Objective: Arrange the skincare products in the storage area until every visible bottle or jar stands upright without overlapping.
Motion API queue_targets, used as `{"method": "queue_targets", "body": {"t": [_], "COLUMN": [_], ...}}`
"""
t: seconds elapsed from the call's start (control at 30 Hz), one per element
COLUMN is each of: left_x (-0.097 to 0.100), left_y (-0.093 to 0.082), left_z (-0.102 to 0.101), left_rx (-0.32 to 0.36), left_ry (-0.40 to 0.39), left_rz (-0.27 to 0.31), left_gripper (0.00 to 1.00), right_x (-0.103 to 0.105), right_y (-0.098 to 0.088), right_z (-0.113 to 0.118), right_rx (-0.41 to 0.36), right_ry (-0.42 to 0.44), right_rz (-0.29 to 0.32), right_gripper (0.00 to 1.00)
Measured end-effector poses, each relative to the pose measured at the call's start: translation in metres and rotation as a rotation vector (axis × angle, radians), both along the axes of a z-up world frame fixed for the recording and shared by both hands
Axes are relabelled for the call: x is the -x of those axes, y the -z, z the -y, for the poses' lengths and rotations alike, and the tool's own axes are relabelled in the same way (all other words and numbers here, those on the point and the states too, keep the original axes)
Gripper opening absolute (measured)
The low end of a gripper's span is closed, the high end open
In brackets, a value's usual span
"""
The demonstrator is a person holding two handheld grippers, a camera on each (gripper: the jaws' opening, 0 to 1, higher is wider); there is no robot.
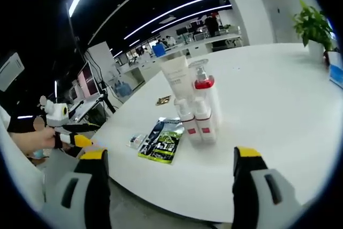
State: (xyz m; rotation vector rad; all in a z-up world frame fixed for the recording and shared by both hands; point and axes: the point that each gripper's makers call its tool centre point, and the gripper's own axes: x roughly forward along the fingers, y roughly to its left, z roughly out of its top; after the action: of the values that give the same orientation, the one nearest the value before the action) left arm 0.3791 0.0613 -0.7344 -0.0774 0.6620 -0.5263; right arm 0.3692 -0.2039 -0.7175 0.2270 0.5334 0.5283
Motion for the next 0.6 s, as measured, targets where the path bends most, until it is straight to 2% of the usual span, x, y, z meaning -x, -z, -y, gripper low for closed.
{"method": "queue_targets", "body": {"t": [0.33, 0.6], "left_x": [-0.0023, -0.0011], "left_y": [0.0005, 0.0023], "left_z": [-0.0031, 0.0003], "left_rx": [0.009, -0.003], "left_ry": [-0.027, -0.013], "left_rz": [-0.005, -0.015], "left_gripper": [0.97, 0.97], "right_x": [-0.0007, -0.0010], "right_y": [0.0001, 0.0004], "right_z": [0.0006, 0.0011], "right_rx": [0.003, 0.004], "right_ry": [0.002, 0.003], "right_rz": [0.000, -0.003], "right_gripper": [0.97, 0.97]}}
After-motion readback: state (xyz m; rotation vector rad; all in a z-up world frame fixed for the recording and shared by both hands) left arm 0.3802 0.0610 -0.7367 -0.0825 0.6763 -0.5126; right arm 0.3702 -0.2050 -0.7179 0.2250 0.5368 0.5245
